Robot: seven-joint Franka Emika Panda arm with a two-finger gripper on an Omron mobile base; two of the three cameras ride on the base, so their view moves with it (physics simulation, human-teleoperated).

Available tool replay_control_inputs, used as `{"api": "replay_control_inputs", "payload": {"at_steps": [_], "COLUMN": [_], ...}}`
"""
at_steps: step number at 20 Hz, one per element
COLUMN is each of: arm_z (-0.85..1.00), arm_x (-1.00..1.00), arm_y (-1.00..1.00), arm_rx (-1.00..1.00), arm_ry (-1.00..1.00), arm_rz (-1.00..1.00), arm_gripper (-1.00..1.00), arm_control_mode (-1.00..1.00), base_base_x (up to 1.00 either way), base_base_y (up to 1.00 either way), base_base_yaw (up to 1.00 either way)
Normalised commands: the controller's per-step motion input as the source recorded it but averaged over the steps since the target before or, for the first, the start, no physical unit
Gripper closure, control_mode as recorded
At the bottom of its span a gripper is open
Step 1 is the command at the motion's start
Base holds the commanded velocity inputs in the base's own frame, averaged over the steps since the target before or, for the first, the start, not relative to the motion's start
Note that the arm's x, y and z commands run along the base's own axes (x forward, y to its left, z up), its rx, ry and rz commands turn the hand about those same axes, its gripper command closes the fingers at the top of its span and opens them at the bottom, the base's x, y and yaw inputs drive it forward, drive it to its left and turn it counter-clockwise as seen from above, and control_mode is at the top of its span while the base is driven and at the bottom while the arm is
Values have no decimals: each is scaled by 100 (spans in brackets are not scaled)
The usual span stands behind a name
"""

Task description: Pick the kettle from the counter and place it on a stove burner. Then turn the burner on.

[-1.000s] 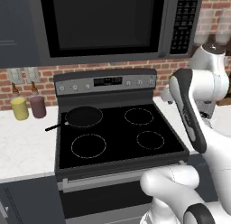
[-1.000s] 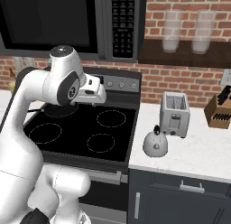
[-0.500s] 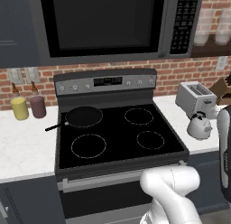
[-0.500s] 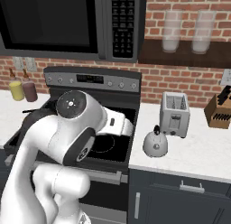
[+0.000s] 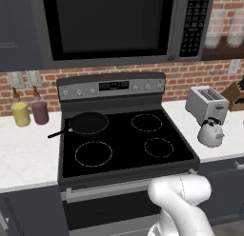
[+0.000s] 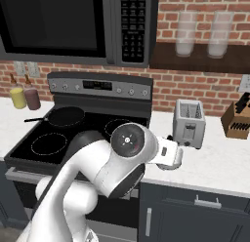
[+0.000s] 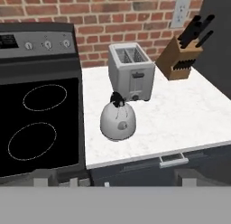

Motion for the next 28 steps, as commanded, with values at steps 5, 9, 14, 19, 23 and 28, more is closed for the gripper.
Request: {"api": "replay_control_inputs", "payload": {"at_steps": [5,9,14,19,23,28], "arm_z": [0,-8,-35,-48,-13,-38], "arm_x": [73,99,77,34,5,22], "arm_y": [-67,-33,0,3,2,0], "arm_rx": [13,19,9,0,0,0], "arm_ry": [26,34,16,4,16,9], "arm_rz": [3,2,9,10,0,0], "arm_gripper": [-100,-100,-100,-100,-100,-100], "arm_control_mode": [-100,-100,-100,-100,-100,-100], "base_base_x": [0,0,0,0,0,0], "base_base_y": [0,0,0,0,0,0], "base_base_yaw": [0,0,0,0,0,0]}}
